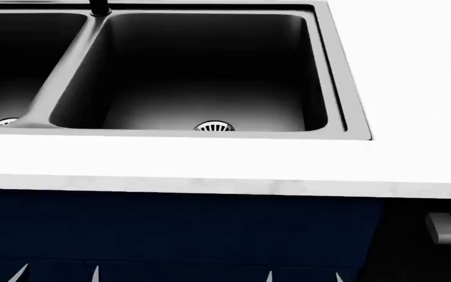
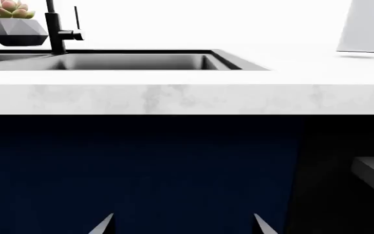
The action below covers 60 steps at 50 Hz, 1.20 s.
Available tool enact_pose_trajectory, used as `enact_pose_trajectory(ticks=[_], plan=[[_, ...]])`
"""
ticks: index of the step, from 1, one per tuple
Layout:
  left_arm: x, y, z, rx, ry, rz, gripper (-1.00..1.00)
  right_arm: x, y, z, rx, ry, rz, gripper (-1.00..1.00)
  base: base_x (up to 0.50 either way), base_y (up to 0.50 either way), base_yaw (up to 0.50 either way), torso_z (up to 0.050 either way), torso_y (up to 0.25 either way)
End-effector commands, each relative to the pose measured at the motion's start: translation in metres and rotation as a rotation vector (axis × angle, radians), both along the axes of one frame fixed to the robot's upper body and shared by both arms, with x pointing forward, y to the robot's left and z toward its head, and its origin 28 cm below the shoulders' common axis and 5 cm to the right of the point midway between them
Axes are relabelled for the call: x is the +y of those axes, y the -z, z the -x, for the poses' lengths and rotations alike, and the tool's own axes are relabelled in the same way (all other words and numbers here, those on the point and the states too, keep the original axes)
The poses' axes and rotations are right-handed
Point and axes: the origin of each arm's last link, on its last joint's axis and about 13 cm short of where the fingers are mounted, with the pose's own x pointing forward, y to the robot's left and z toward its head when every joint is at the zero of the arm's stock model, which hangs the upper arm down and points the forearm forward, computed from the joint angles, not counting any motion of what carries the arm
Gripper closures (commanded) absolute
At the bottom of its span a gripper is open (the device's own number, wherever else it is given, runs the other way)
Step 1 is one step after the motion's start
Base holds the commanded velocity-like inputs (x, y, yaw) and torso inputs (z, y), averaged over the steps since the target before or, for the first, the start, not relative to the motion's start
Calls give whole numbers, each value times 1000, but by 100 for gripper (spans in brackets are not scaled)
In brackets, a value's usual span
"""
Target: Turn on the sink faucet.
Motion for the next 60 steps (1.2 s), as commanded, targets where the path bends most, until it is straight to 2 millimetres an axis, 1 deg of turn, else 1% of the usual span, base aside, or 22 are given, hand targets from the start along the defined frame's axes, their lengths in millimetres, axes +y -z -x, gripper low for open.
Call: enact_pose_trajectory(ticks=[1,12,18,29,49,60], plan=[[1,0,1,0,-2,3,-100,1,1,0,7,-4,2,-100,0,0,0,0,0],[0,2,0,12,6,-3,-100,1,3,-1,28,-11,-6,-100,0,0,0,0,0],[1,2,1,16,9,-5,-100,1,1,0,3,-20,9,-100,0,18,0,0,0],[-2,2,-2,22,6,-6,-100,1,1,1,-3,-10,-6,-100,29,491,0,0,0],[-1,3,-1,23,-5,-24,-100,1,1,0,4,-2,-3,-100,16,441,0,0,0],[2,4,0,39,-15,-34,-100,1,1,0,5,-3,18,-100,0,76,0,0,0]])
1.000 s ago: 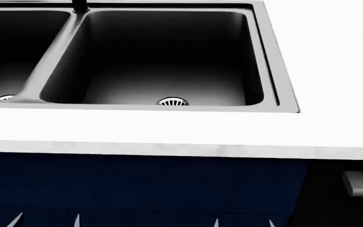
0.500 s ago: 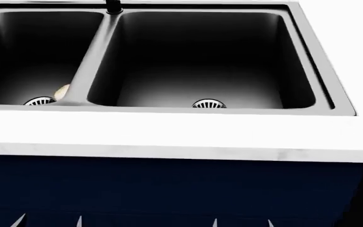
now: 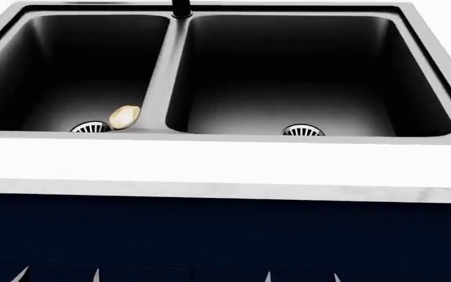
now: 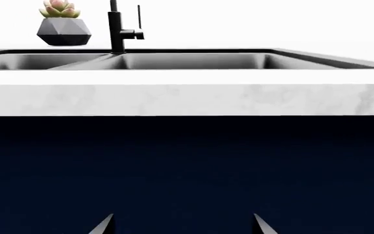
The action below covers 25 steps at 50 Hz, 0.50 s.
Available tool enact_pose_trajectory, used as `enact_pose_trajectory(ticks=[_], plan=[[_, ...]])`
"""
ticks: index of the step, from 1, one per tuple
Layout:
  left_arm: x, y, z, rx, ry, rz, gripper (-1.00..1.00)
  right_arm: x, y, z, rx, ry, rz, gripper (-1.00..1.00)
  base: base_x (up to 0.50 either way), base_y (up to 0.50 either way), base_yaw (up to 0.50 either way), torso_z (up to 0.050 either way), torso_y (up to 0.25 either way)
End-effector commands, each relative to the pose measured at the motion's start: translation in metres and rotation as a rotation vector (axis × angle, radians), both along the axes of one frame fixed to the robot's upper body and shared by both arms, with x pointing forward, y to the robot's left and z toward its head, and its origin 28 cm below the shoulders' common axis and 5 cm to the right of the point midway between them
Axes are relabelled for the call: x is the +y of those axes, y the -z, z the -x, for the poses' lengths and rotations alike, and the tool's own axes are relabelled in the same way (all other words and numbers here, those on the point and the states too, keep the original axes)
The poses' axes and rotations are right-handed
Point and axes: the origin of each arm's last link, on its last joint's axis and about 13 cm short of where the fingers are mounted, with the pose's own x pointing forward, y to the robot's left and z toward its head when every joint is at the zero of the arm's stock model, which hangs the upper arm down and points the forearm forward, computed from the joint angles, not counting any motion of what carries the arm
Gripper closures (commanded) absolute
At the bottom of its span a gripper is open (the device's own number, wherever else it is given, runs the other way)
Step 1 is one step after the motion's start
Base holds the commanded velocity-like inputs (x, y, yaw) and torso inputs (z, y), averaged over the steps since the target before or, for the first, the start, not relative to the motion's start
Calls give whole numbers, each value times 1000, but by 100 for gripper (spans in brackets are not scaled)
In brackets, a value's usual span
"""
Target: Turn on the sink faucet.
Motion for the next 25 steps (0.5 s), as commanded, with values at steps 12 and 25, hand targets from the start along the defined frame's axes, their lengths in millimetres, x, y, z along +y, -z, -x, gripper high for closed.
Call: enact_pose_trajectory(ticks=[12,25], plan=[[0,0,-1,5,-6,3,-100,0,0,0,3,3,16,-100,0,296,0,0,0],[1,1,0,10,-21,-11,-100,-1,1,-1,14,16,31,-100,0,301,0,0,0]])
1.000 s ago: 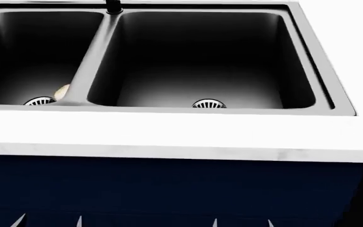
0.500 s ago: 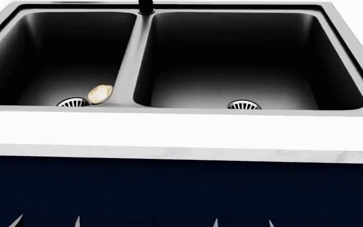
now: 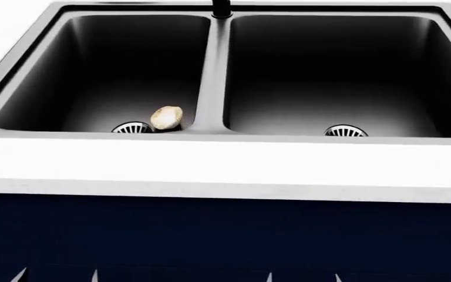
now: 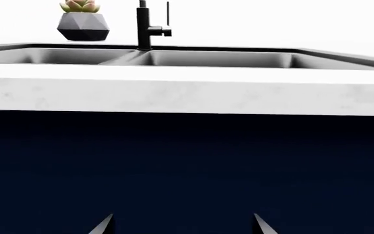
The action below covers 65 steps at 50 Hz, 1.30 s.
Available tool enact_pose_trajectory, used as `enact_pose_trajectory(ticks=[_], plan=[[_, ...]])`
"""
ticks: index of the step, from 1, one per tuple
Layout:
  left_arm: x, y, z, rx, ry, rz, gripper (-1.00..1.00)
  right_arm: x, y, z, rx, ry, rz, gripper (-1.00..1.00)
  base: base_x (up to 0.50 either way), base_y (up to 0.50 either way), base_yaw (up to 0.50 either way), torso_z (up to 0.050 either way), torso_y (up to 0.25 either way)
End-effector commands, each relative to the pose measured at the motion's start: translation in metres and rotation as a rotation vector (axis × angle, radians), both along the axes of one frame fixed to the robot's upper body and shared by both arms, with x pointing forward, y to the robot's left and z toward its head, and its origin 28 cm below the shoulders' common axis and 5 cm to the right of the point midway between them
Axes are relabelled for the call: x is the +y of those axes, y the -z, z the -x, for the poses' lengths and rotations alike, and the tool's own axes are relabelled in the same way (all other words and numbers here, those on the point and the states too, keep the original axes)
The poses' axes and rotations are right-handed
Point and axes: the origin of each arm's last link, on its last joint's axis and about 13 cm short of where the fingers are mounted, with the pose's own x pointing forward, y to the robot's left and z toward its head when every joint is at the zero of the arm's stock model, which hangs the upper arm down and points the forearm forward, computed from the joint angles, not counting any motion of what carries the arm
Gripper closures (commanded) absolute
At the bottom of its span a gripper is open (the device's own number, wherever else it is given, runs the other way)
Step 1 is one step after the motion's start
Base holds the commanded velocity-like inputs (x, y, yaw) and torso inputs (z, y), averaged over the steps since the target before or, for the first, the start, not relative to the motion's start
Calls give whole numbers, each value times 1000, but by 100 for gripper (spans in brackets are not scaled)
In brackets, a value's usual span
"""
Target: Turn on the sink faucet.
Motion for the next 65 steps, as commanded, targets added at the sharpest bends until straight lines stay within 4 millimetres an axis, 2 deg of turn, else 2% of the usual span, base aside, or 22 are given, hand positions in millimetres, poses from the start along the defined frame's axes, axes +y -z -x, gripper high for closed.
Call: enact_pose_trajectory(ticks=[1,24,25,27,60,63,65], plan=[[0,0,0,3,-7,-8,-100,0,1,-1,9,9,5,-100,0,297,0,0,0],[0,0,0,-21,11,-1,-100,-1,1,0,12,20,-22,-100,0,26,0,0,0],[1,-3,3,-55,35,35,-100,0,1,1,9,16,-20,-100,0,0,0,34,0],[2,-2,5,-50,50,-14,-100,-1,1,1,8,17,-21,-100,0,0,0,50,0],[-2,-5,2,-65,44,32,-100,0,0,0,0,7,-21,-100,0,0,0,50,0],[1,-10,5,-78,18,56,-100,1,-4,1,-1,-1,-6,-100,0,0,0,0,0],[2,-18,4,-78,13,77,-100,1,-15,-1,-19,-1,5,-100,0,0,0,0,0]])
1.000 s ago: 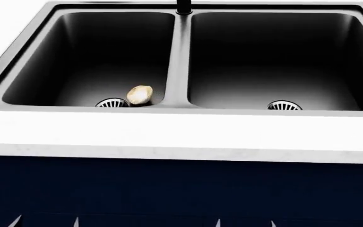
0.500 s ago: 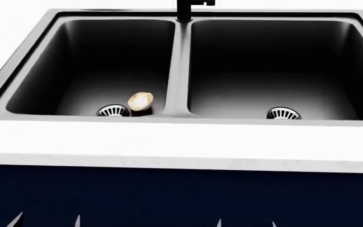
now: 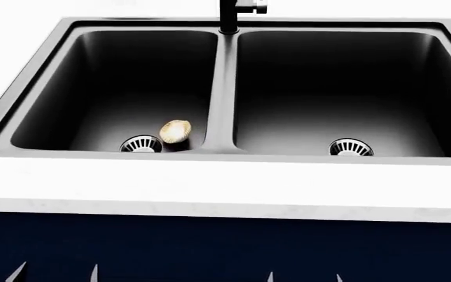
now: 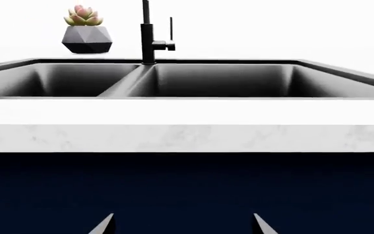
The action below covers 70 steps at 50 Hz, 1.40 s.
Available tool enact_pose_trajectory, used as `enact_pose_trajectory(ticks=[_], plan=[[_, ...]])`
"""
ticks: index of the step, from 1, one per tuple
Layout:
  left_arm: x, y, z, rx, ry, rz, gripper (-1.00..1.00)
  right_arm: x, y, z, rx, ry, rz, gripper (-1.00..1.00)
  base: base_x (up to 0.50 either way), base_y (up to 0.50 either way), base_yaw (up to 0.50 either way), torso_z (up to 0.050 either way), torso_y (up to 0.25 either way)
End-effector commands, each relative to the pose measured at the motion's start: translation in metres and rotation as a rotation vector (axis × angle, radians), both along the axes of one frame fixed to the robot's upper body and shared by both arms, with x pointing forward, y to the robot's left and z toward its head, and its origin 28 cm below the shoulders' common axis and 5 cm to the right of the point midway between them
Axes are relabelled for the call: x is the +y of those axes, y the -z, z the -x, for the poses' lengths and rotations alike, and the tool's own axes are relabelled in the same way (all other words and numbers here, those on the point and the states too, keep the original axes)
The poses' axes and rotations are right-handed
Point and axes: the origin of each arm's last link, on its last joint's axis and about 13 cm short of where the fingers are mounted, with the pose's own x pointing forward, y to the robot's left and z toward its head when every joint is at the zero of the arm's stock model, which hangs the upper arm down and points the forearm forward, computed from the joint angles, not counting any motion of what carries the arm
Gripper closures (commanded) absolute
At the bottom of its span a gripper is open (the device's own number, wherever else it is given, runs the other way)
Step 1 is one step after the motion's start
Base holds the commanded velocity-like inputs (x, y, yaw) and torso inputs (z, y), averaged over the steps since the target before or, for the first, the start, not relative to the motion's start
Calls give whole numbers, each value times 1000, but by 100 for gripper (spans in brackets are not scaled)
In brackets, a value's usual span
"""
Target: Turn on the sink faucet.
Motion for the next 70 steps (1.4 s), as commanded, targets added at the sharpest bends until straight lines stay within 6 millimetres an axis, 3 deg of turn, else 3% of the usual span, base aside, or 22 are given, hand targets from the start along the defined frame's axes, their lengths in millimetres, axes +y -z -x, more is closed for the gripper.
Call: enact_pose_trajectory(ticks=[1,8,18,27,30,31,34,36,38,42,44,49,54,62,66,70], plan=[[2,-17,3,-16,-17,46,-100,0,-19,-3,-8,3,61,-100,0,0,0,0,0],[1,-54,2,-60,30,-4,-100,-8,-80,-6,-95,13,48,-100,0,0,0,0,0],[-2,-119,11,-124,95,-43,-100,-11,-127,7,-164,5,78,-100,0,0,0,0,0],[7,-154,4,-171,115,-123,-100,-26,-173,-3,-221,0,89,-100,0,0,0,0,0],[11,-170,-5,-123,160,29,-100,-33,-185,-8,-236,15,83,-100,0,0,0,0,0],[15,-177,-8,-157,131,-55,-100,-35,-190,-12,-241,18,74,-100,0,0,0,0,0],[22,-194,-27,-182,116,-95,-100,-44,-205,-28,-228,-12,98,-100,0,0,0,0,0],[25,-195,-53,-182,62,-123,-100,-47,-208,-37,-225,-18,118,-100,0,0,0,0,0],[25,-200,-64,-181,71,-90,-100,-50,-212,-45,-225,-20,130,-100,0,0,0,0,0],[30,-215,-66,-209,69,-86,-100,-61,-235,-59,-235,-29,122,-100,0,0,0,0,0],[32,-217,-71,-142,101,79,-100,-65,-248,-66,-241,-45,134,-100,0,0,0,0,0],[46,-234,-82,-154,57,-22,-100,-68,-251,-77,-180,-60,139,-100,0,0,0,0,0],[51,-259,-108,-206,79,-82,-100,-77,-269,-96,-163,-41,143,-100,0,0,0,0,0],[52,-266,-145,-165,87,-152,-100,-92,-289,-121,-148,5,176,-100,0,0,0,0,0],[54,-258,-144,-145,83,-153,-100,-97,-290,-121,-155,14,158,-100,0,0,0,2,-30],[60,-273,-145,-150,75,-166,-100,-97,-294,-119,-166,-7,134,-100,0,0,0,8,-131]])
